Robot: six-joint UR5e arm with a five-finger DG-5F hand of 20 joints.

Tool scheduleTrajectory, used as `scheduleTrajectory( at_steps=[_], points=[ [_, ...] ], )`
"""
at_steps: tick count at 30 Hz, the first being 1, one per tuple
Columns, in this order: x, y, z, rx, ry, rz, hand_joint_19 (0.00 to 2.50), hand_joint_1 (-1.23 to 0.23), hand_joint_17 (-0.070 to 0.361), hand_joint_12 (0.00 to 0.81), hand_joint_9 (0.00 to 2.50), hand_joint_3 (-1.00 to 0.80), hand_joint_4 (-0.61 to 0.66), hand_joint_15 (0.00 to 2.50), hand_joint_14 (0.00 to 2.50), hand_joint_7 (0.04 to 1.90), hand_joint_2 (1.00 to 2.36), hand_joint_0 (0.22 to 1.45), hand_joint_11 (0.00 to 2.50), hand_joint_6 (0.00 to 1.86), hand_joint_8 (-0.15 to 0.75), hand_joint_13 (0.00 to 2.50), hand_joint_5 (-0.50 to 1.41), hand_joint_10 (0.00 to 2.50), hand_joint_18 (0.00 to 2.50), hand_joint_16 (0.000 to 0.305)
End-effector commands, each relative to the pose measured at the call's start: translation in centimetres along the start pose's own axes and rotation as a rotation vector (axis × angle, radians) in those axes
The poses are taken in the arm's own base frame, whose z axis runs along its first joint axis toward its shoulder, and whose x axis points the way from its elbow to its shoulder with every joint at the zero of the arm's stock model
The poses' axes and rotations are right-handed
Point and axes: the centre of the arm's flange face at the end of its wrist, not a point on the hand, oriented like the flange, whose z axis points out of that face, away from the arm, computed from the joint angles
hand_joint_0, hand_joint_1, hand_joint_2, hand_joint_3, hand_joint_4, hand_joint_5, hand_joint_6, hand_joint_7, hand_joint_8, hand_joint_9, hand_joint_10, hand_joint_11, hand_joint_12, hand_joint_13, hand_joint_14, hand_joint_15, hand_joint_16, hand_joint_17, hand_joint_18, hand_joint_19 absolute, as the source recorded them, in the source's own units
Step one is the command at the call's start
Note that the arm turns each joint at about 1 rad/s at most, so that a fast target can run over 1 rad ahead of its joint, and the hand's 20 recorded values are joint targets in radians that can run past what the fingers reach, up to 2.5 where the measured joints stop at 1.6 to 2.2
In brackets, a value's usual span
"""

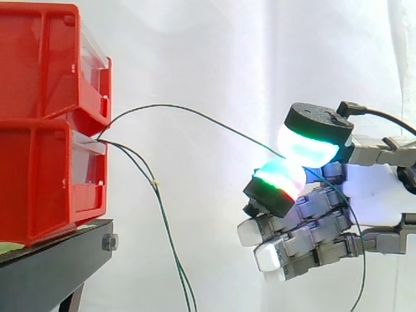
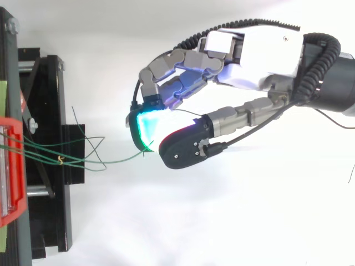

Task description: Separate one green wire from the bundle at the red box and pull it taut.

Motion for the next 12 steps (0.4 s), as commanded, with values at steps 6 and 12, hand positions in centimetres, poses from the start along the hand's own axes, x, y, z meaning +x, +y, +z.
scheduleTrajectory(
  at_steps=[6, 12],
  points=[
    [0.00, 0.00, 0.00, 0.000, 0.000, 0.000, 0.35, -0.78, 0.117, 0.422, 0.79, 0.06, 0.07, 0.23, 0.01, 1.29, 1.02, 0.63, 0.27, 0.85, 0.338, 0.67, -0.18, 0.01, 0.55, 0.052],
    [0.00, 0.00, 0.00, 0.000, 0.000, 0.000, 0.34, -0.78, 0.117, 0.422, 0.79, 0.06, 0.08, 0.23, 0.01, 1.29, 1.02, 0.63, 0.26, 0.85, 0.339, 0.66, -0.18, 0.01, 0.55, 0.052]
  ],
)
